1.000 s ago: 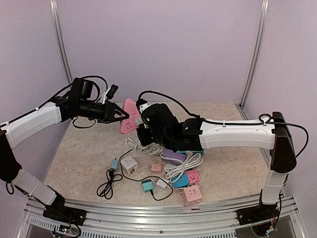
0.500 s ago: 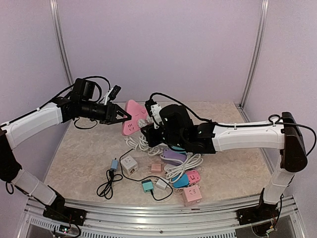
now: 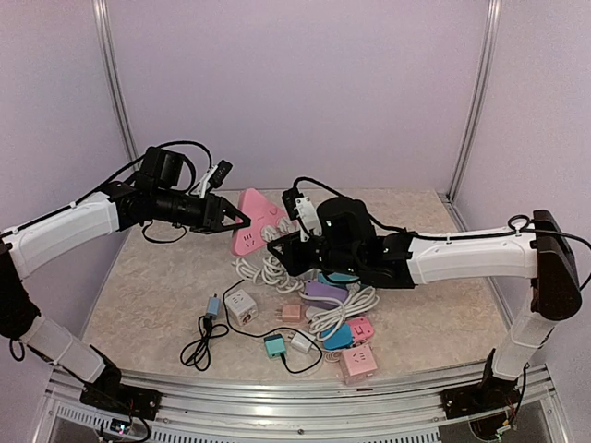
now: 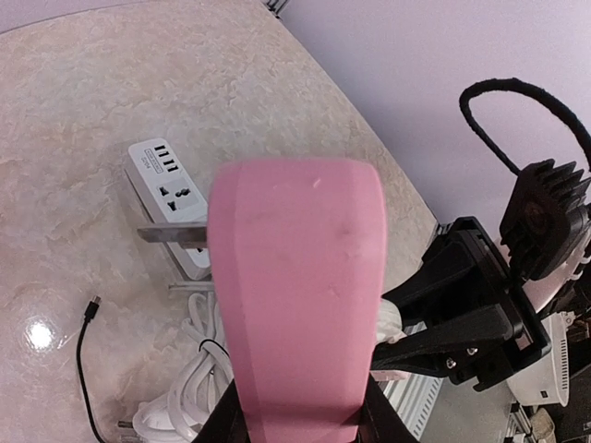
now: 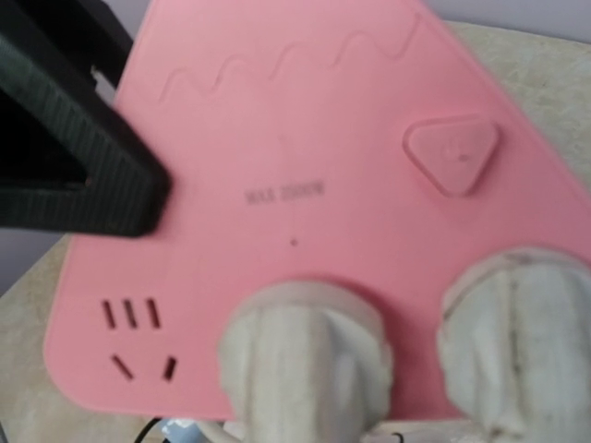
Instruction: Pull the plug off the socket
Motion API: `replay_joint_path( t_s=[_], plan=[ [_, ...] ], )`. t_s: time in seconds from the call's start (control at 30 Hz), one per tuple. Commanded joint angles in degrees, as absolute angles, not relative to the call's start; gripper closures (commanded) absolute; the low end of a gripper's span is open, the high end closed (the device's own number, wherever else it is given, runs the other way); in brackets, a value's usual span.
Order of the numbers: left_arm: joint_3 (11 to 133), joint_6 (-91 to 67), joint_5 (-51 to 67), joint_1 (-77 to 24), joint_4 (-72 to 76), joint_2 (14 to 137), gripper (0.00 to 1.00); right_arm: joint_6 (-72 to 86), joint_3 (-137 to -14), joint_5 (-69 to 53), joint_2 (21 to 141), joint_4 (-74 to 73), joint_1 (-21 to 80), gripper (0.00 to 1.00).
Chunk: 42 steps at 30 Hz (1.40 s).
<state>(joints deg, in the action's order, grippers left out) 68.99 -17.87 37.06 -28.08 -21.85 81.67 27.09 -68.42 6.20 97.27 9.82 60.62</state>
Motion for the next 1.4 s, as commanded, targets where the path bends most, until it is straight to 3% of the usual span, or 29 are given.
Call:
replay_joint_path(
  t_s=[0.0,0.63,0.93,1.37],
  plan=[
    [71.4,-16.5,36.9,-27.2,-14.1,79.3,1.0,28.6,-69.2,7.8,96.0,7.1,60.5,1.0],
    [70.8,-22.0,35.5,-22.1,-13.9,80.7,1.0,20.1,-87.6,26.0,107.8,-11.8,69.3,1.0],
    [70.3,-21.7,37.4,-22.2,-12.4,80.1,1.0,22.1,-81.5,21.5,102.8,-5.1,67.8,1.0],
    [70.2,-16.3,38.7,-26.8,-11.9,78.0,1.0,30.9,-66.3,2.5,94.8,12.1,59.7,1.0]
  ],
)
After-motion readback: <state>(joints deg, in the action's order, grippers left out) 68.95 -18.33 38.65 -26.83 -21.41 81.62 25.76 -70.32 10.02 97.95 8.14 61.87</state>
